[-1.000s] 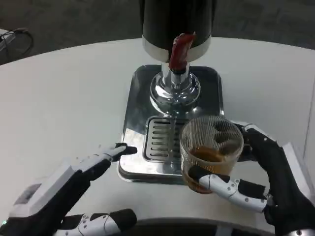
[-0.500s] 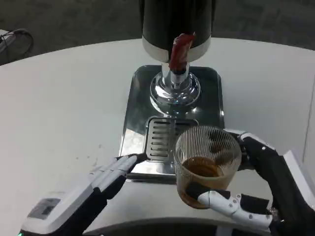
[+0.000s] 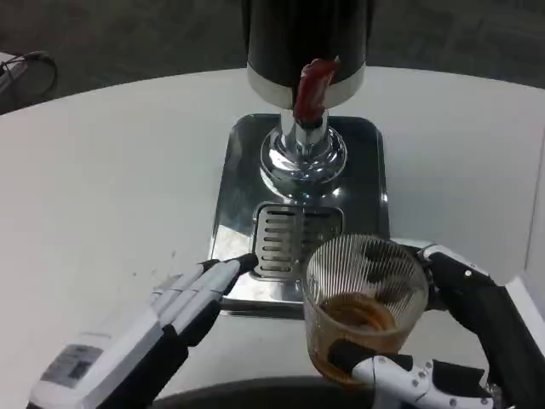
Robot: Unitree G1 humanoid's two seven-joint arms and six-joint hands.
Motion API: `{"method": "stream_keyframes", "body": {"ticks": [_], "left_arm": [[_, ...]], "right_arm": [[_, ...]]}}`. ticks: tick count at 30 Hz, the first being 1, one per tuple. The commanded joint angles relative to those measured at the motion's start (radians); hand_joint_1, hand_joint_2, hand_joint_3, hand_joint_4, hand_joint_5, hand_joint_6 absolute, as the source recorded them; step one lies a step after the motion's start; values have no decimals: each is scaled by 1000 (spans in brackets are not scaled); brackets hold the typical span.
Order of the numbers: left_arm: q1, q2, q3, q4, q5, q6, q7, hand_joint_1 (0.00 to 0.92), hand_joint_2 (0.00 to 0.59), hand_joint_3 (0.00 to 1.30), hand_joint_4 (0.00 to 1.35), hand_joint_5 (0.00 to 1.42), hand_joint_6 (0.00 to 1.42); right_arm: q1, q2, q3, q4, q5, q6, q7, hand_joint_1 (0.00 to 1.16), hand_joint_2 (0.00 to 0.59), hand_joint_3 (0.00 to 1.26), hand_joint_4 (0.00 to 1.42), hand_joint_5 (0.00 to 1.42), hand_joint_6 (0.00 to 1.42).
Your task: Grasp the cup under the faucet to collect the drink, then remove the cup.
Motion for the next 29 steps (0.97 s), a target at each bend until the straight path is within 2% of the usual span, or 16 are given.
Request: {"method": "stream_keyframes", "body": {"ticks": [1,14,29], "left_arm": [[24,14,25,-29,-1,4,0,0,83,15,0,0,45],[39,16,60,-28,-22,5,-4,0,85,6,0,0,30],[30,39,53,-25,-17,2,-15,0,85,11,0,0,27]], "right_arm": [[20,-7,7,-56,14,-48,9,867,210,724,751,832,450],[44,-17,19,-70,-2,-67,12,867,210,731,761,843,454],[45,-29,9,-72,12,-67,18,867,210,741,761,843,455]]}}
